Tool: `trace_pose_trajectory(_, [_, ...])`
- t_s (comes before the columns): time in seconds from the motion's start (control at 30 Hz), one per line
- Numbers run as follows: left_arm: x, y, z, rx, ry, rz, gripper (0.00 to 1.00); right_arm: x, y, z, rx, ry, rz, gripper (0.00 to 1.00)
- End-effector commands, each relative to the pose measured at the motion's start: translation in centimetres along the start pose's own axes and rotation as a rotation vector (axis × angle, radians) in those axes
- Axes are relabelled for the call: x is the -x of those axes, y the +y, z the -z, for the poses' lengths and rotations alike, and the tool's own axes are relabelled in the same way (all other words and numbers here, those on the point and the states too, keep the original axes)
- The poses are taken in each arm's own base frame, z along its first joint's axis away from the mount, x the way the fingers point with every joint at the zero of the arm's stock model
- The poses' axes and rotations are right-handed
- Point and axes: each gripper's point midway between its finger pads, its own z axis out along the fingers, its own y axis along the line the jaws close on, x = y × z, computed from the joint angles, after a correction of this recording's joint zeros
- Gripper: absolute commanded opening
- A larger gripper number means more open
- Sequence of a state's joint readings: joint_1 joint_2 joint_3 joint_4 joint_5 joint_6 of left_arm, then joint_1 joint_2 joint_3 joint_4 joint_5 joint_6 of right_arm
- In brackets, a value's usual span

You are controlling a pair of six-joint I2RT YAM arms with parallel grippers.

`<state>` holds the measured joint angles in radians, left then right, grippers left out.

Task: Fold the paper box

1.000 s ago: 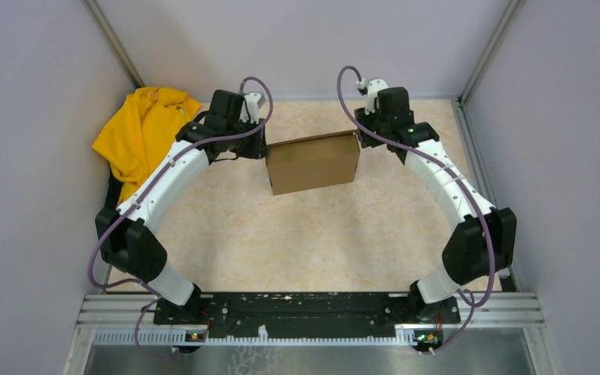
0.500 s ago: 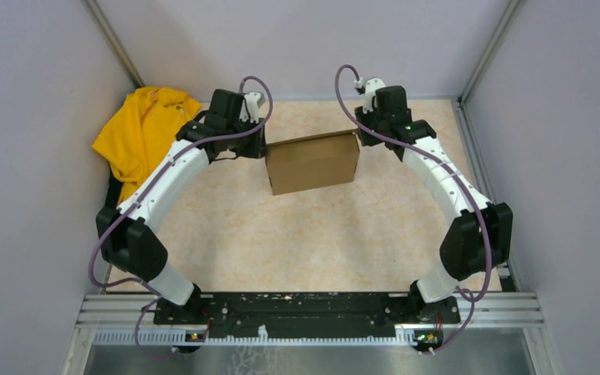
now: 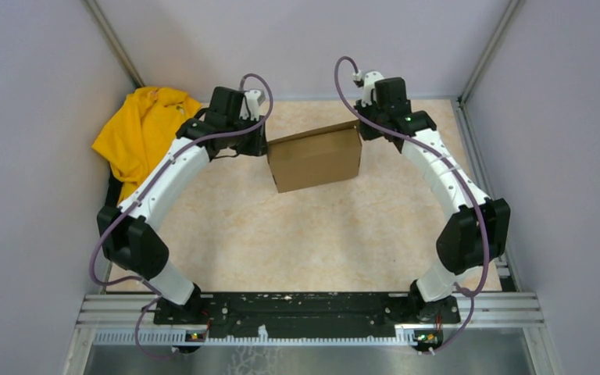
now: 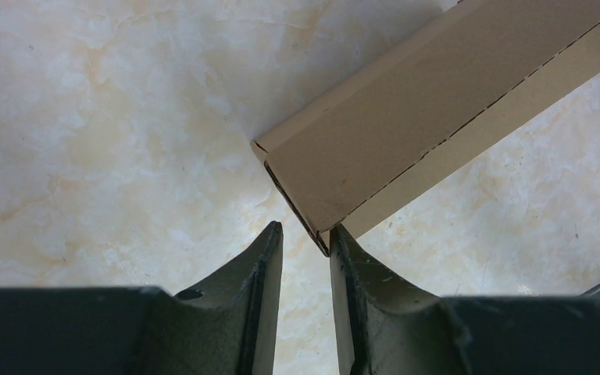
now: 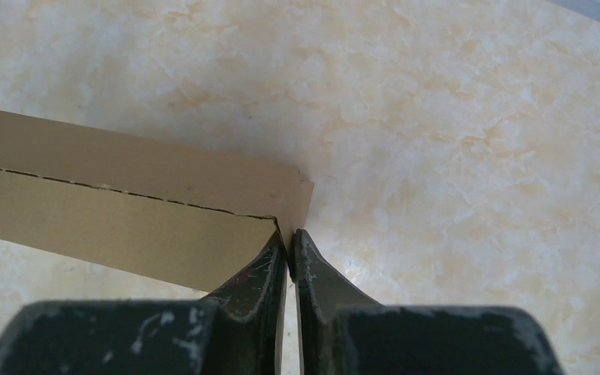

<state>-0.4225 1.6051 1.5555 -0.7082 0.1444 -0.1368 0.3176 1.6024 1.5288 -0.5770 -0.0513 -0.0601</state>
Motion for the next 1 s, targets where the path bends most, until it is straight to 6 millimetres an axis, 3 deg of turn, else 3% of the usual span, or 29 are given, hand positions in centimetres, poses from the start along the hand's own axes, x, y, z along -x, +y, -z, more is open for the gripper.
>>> trace_pose_trajectory(0.0, [1.1,-0.1,0.3,-0.014,-0.011,-0.011,0.35,2.9,0.0,1.3,0.012,-0.048,-0.011,0.06])
trace_pose_trajectory(0.63, [1.4,-1.0,-0.1,-0.060,-0.003,0.014,0.35,0.8,1.3,1.8,0.073,0.097,-0.066,0.03])
trace_pose_trajectory(0.97, [1.2,-1.5,-0.1,-0.082,-0.003,0.030,0.35,0.6,1.8,2.0,0.086,0.130,-0.120,0.03])
